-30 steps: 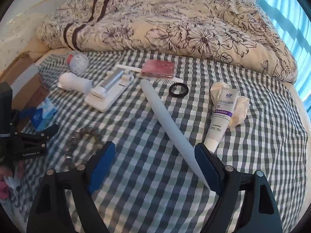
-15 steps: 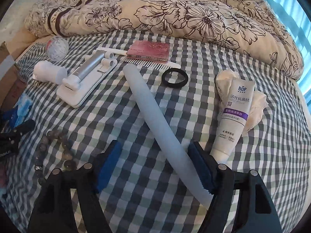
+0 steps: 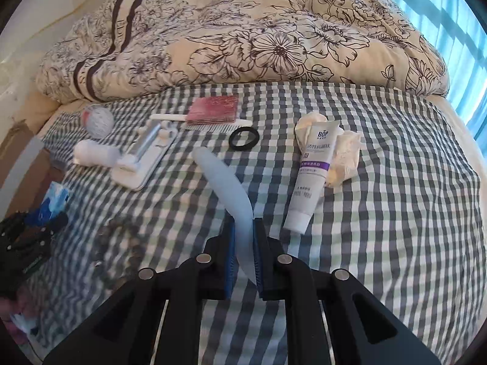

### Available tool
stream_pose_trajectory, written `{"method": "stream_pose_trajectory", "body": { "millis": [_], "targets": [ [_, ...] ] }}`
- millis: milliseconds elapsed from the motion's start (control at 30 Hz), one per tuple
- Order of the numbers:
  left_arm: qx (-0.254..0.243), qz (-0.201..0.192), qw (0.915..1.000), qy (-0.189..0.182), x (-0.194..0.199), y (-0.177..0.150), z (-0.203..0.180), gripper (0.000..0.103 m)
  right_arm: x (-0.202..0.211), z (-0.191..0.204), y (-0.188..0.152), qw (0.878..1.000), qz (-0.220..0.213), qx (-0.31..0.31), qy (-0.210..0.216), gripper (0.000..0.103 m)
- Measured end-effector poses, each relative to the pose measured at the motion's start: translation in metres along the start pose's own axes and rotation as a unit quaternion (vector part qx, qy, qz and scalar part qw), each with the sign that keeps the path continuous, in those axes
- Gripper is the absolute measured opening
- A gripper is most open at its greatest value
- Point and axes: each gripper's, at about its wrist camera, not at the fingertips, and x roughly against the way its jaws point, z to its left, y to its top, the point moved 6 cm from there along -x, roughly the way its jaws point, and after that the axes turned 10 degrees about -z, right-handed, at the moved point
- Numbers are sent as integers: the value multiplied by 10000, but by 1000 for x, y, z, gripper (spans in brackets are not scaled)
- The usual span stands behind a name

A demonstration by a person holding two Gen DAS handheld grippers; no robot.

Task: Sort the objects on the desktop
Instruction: 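Grasp the blue Vinda tissue pack with the left gripper while the right gripper grasps the white tube, then carry the tissue pack and white tube into the cardboard box and open both grippers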

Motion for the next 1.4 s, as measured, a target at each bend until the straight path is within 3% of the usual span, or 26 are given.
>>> {"method": "stream_pose_trajectory", "body": {
  "millis": [200, 767, 1033, 1400],
  "targets": [
    [66, -203, 9998, -27, 34, 10, 1, 46, 40, 8, 5, 9992, -194, -208, 268, 11],
    [339, -967, 9947, -55, 169, 30, 22, 47, 184, 81, 10, 9940, -872, 204, 629, 11],
    [394, -1231, 9916, -9, 225, 27, 61, 47, 226, 165, 14, 9873, -1039, 505, 1092, 11],
    [613, -1227, 9890, 553, 248, 28, 177, 47, 230, 322, 58, 9658, -1159, 983, 2100, 11]
  ]
}}
